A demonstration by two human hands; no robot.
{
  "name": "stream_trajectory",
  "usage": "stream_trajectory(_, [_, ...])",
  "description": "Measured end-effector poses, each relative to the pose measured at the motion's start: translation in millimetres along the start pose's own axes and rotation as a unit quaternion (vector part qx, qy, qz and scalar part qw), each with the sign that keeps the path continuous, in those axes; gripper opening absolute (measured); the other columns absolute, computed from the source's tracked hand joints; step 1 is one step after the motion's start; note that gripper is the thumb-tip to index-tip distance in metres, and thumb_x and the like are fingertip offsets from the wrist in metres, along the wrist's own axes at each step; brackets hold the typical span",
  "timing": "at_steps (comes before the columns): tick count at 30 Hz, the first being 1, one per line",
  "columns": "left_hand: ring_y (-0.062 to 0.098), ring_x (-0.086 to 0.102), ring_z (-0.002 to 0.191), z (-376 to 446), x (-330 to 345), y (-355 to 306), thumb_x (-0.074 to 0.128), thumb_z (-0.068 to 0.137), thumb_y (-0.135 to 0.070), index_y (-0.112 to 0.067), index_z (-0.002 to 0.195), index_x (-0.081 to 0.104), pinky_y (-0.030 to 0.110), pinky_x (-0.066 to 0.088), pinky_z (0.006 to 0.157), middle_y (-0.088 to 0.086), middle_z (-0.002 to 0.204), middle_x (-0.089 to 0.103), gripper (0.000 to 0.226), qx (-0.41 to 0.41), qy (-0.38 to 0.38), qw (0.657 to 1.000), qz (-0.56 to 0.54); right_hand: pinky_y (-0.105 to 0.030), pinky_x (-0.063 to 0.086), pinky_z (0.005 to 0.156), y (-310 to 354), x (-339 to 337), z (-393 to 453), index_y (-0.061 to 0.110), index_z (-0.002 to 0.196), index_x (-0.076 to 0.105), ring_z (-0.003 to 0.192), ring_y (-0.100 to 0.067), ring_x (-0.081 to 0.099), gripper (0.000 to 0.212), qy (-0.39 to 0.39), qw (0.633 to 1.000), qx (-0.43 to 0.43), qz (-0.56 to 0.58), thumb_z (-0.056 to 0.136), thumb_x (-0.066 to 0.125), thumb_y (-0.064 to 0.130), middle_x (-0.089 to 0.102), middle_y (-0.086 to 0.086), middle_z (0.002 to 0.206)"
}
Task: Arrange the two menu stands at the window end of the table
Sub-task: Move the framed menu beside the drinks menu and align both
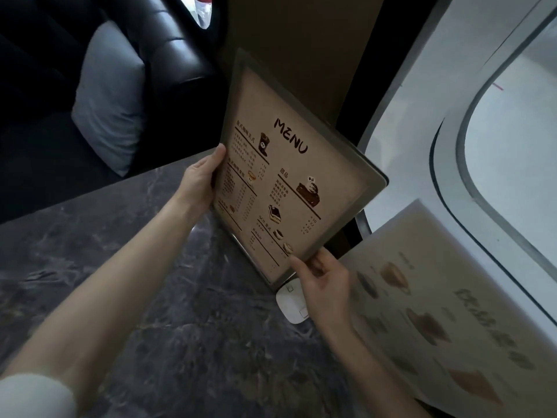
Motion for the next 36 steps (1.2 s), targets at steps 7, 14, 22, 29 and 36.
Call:
stream_trajectory(7, [0.014, 0.071, 0.084, 12.8, 3.7, 10.0, 0.052, 0.090, -0.034, -0.004, 0.110, 0.063, 0.023, 0.057, 0.068, 0.004, 0.095, 0.071, 0.038, -0.007, 0.026, 1.000, 0.005, 0.002, 0.046, 0.069, -6.6, 2.4, 1.4, 0.029, 0.095, 0.064, 0.079, 0.023, 0.058, 0.024, -0.006, 1.000, 0.000, -0.013, 0.080, 0.065, 0.010, 0.057, 0.037, 0.083])
stream_trajectory(14, [0.013, 0.070, 0.086, 11.4, 10.8, 13.0, 0.050, 0.091, -0.035, 0.003, 0.125, 0.053, 0.023, 0.057, 0.069, 0.008, 0.103, 0.067, 0.050, 0.000, 0.031, 0.999, 0.013, 0.003, 0.045, 0.067, -11.8, -0.4, 0.7, 0.023, 0.092, 0.064, 0.077, 0.025, 0.056, 0.016, -0.014, 0.999, -0.010, -0.035, 0.081, 0.065, 0.012, 0.056, 0.033, 0.086])
stream_trajectory(22, [0.015, 0.059, 0.109, -12.8, 25.0, 8.9, 0.036, 0.096, -0.041, -0.010, 0.132, 0.047, 0.020, 0.046, 0.083, 0.003, 0.118, 0.061, 0.049, 0.022, -0.070, 0.988, 0.132, -0.013, 0.048, 0.081, -3.6, -1.4, -1.7, 0.011, 0.112, 0.058, 0.106, -0.013, 0.062, 0.027, -0.003, 0.994, -0.030, -0.105, 0.086, 0.059, 0.017, 0.064, -0.002, 0.119])
stream_trajectory(29, [0.024, 0.012, 0.146, -47.3, 38.3, 14.0, 0.022, 0.099, -0.043, -0.020, 0.150, 0.002, 0.042, 0.014, 0.118, 0.004, 0.159, 0.010, 0.059, -0.013, -0.054, 0.962, 0.268, -0.026, 0.050, 0.083, 18.3, -5.5, -9.7, 0.009, 0.127, 0.040, 0.113, -0.021, 0.058, 0.038, 0.081, 0.970, 0.010, -0.231, 0.093, 0.048, 0.023, 0.057, -0.009, 0.129])
stream_trajectory(36, [0.030, 0.038, 0.134, -95.1, 51.2, 17.2, 0.025, 0.095, -0.049, -0.014, 0.143, 0.034, 0.041, 0.028, 0.110, 0.010, 0.148, 0.040, 0.060, -0.088, -0.051, 0.954, 0.280, -0.021, 0.046, 0.066, 73.9, -28.9, -30.6, 0.007, 0.123, 0.047, 0.104, -0.024, 0.059, 0.035, 0.144, 0.937, 0.014, -0.317, 0.092, 0.048, 0.023, 0.058, -0.013, 0.125])
Point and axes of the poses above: each hand's wrist, its own z-axis towards the middle knuckle, its own x-axis out of the palm, y = z × x, the point moved 5 cm from there along z, towards the middle knuckle
